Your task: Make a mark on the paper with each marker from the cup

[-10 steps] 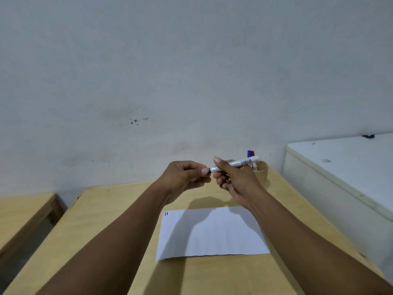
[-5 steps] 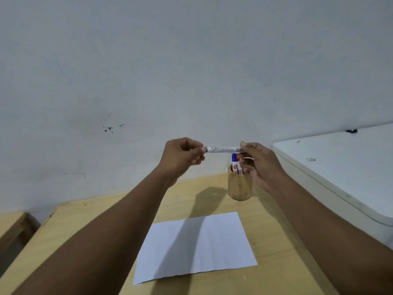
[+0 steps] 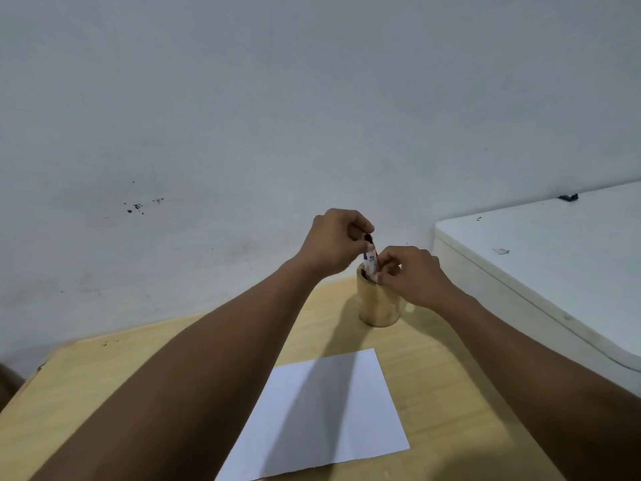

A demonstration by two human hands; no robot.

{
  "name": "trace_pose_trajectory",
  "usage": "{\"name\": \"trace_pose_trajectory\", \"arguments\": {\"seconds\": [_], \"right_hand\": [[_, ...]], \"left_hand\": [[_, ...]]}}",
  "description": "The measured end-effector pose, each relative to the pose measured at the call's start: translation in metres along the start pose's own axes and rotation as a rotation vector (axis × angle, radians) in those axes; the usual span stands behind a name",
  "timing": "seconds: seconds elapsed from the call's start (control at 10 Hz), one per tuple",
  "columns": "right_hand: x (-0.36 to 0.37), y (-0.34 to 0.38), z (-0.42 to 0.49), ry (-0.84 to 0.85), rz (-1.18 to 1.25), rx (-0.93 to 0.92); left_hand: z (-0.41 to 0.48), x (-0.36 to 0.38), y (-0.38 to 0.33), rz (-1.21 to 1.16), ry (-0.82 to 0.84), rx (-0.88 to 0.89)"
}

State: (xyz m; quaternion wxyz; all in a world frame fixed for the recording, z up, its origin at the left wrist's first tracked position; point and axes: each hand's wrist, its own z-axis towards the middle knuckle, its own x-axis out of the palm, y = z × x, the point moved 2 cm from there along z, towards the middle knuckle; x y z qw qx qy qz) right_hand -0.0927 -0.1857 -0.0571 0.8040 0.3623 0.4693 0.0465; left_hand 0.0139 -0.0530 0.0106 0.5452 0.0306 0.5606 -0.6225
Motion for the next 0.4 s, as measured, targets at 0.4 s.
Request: {"name": "trace_pose_trajectory", "arguments": {"seconds": [0.4], "right_hand": [[0.002, 0.014, -0.012, -0.059, 0.009, 0.032]], "left_hand": [[-0.041, -0.009, 0.033, 0.109, 0.122, -0.131]]}}
